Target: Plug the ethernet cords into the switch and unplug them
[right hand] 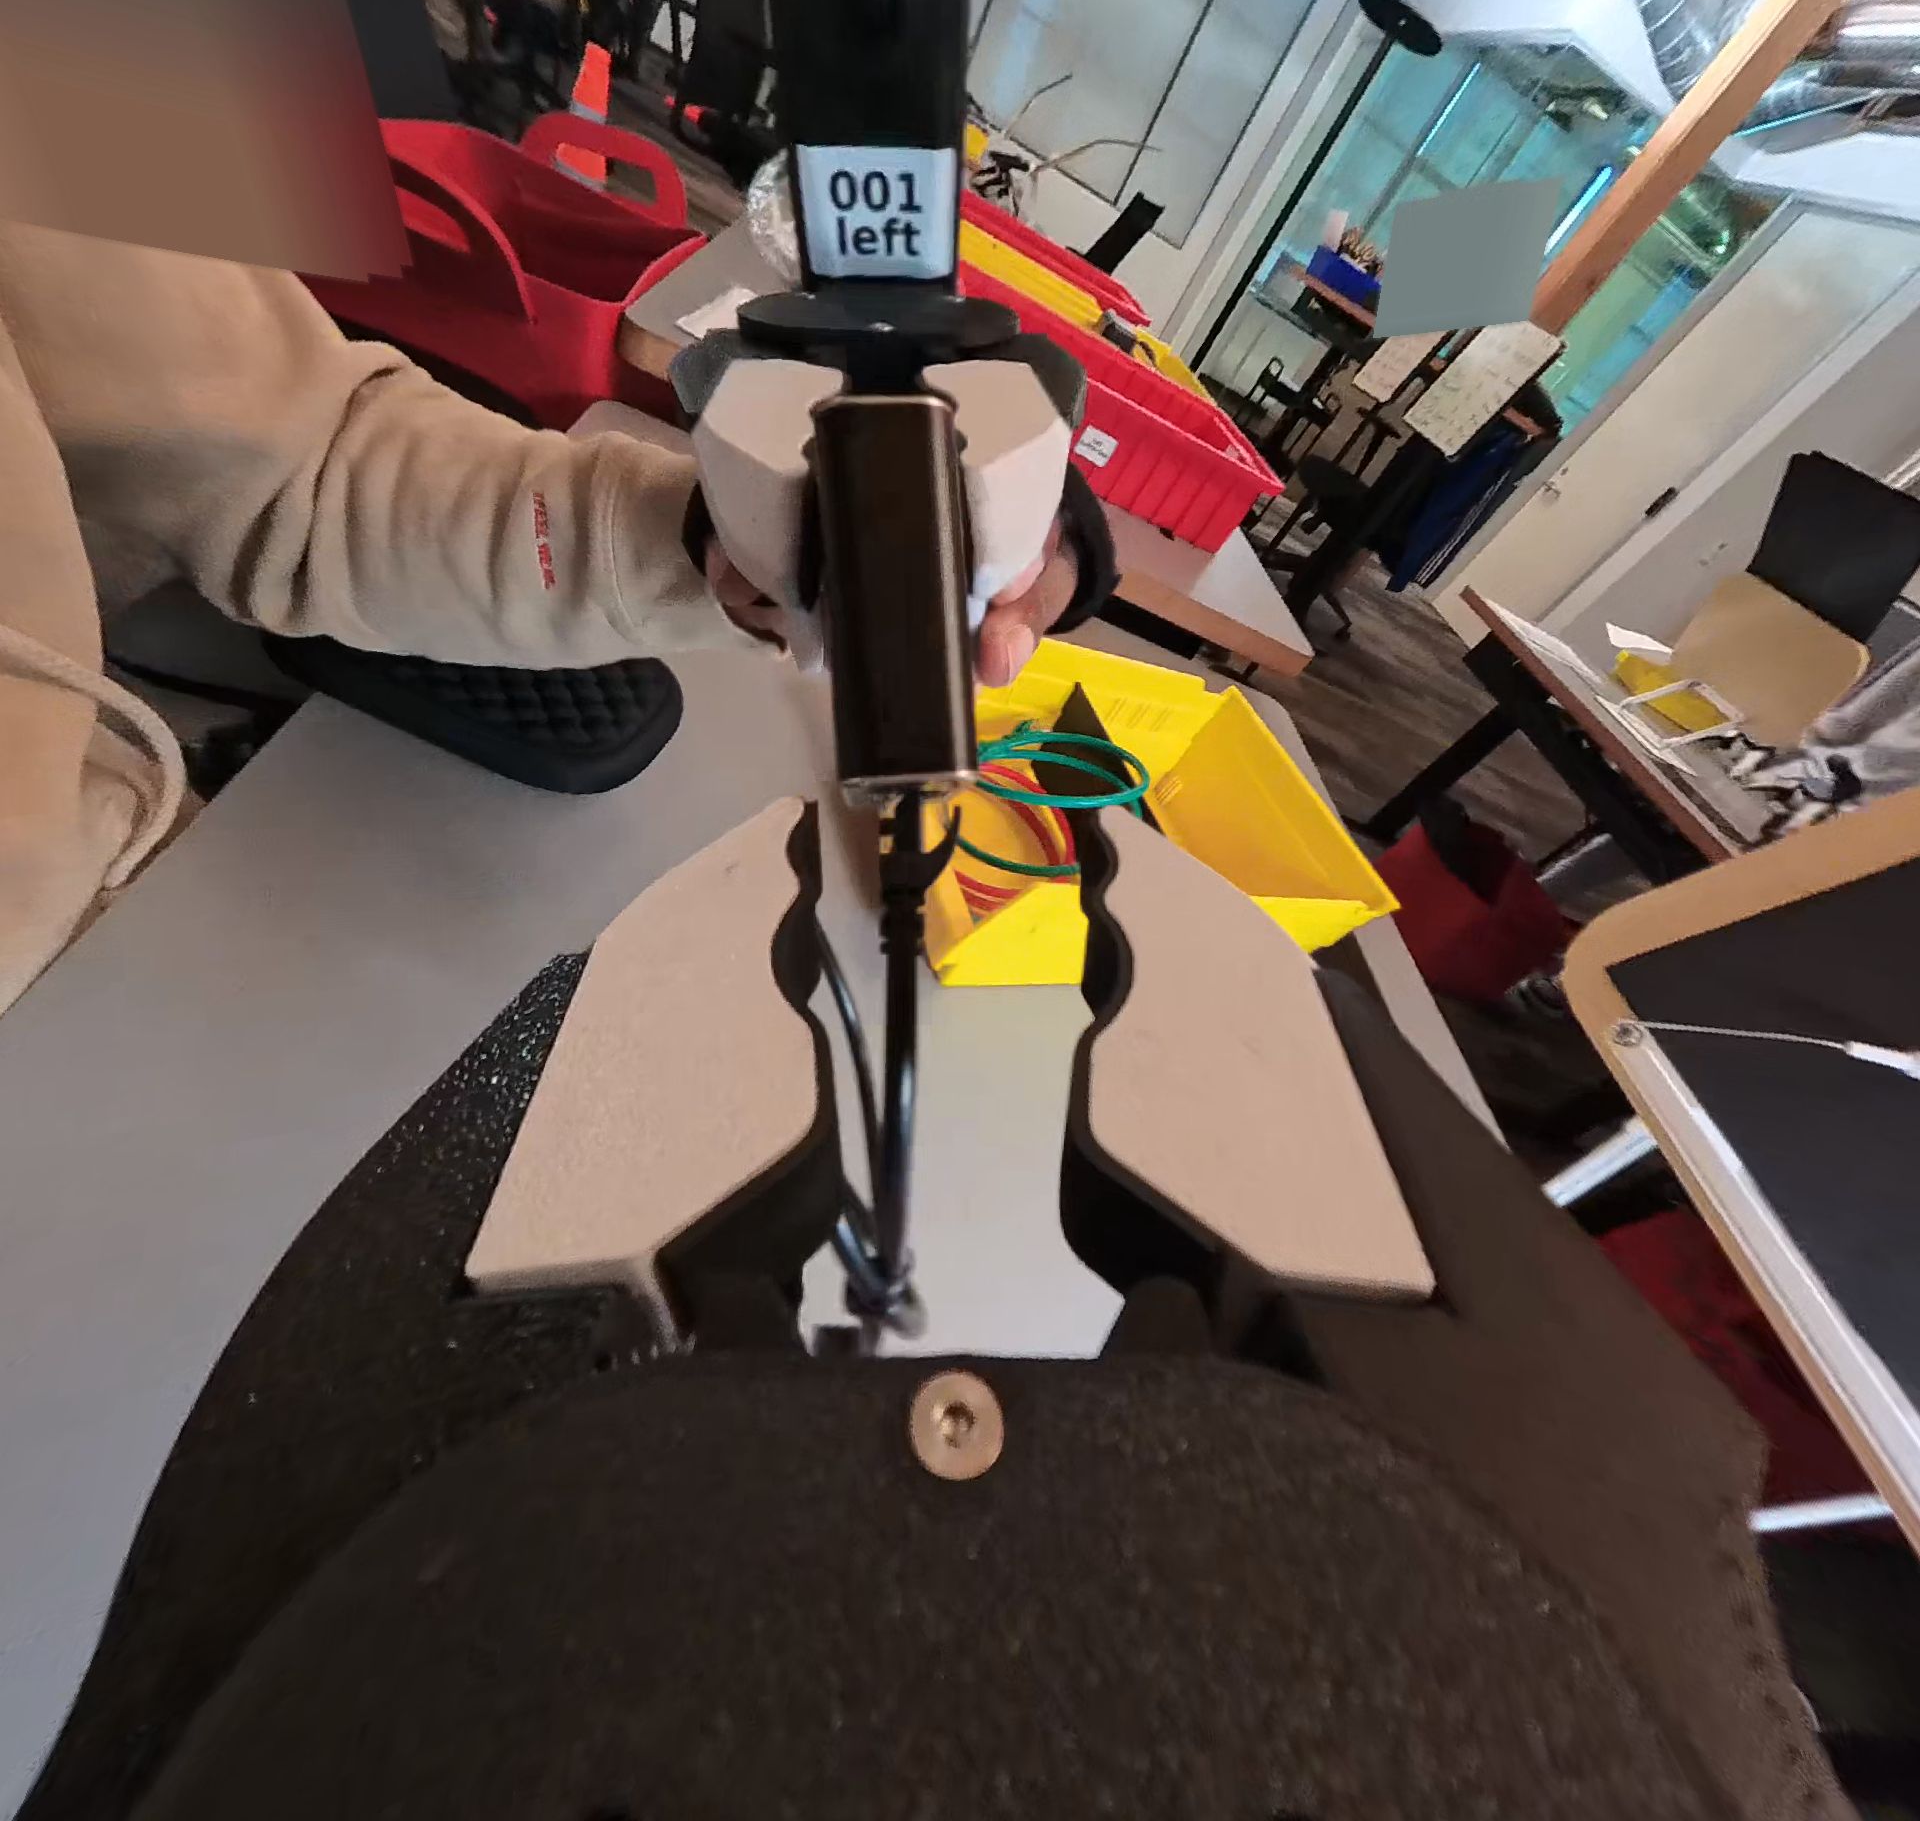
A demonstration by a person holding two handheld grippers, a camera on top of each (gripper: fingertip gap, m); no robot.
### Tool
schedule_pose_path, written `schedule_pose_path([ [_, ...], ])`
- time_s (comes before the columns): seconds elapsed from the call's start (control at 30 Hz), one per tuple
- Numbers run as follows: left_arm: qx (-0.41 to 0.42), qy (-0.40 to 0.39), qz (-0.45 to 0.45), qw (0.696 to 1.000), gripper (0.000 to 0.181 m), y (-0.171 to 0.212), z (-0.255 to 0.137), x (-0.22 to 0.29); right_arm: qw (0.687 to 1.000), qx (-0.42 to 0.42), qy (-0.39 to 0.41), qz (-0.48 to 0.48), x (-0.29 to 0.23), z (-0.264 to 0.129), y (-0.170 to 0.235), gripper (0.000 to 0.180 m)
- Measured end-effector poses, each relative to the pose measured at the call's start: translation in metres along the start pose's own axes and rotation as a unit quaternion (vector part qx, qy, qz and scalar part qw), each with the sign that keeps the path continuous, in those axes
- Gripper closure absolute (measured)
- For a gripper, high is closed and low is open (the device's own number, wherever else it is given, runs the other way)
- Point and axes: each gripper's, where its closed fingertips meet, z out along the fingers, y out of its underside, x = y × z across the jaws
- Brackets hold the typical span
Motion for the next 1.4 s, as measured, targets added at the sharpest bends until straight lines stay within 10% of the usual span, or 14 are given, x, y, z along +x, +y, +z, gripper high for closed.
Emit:
schedule_pose_path([
  [0.37, -0.034, -0.025, -0.064, 0.997, 0.152, 0.015, -0.003, -0.017, 0.997, -0.026, 0.045, -0.05, 0.004, 0.002, -0.004, 0.155],
  [0.73, 0.036, -0.012, -0.364, 0.931, 0.109, 0.026, -0.004, -0.046, 0.942, -0.125, 0.162, -0.265, 0.026, -0.003, 0.014, 0.156],
  [1.4, -0.009, 0.025, -0.376, 0.926, 0.124, 0.053, -0.005, -0.04, 0.922, -0.13, 0.175, -0.319, 0.017, 0.026, 0.033, 0.149],
])
